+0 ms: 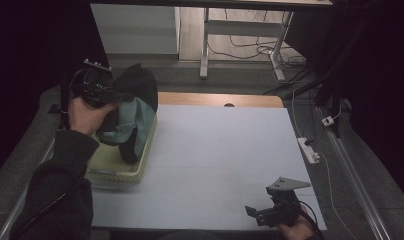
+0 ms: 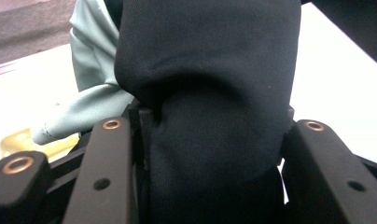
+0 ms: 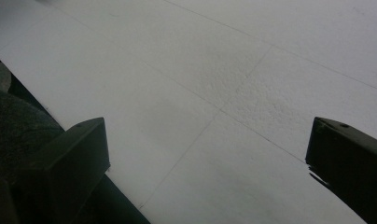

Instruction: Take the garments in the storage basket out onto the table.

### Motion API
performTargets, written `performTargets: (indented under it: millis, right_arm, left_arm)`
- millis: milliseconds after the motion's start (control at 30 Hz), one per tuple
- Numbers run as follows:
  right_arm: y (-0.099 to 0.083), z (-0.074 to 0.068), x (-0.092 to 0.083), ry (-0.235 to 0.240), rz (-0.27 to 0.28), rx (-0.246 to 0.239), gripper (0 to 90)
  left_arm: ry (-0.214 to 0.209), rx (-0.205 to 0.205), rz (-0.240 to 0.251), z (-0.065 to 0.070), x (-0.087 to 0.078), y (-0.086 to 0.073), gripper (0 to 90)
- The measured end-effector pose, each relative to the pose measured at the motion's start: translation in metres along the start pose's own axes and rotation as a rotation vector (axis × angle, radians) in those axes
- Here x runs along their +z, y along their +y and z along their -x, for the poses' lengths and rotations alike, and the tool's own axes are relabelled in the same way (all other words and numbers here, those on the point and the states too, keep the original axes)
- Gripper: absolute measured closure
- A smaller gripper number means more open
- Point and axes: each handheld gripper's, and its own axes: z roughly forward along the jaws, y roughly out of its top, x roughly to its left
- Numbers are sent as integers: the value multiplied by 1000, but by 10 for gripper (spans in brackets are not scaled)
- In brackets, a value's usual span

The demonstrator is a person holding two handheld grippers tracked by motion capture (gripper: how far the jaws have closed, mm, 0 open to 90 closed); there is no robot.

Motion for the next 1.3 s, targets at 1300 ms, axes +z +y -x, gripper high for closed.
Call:
performTargets:
  millis: [1300]
  right_arm:
    - [-1,1,0,7,6,8,0]
  left_arm:
    - [-219,141,125,98,7,72,508]
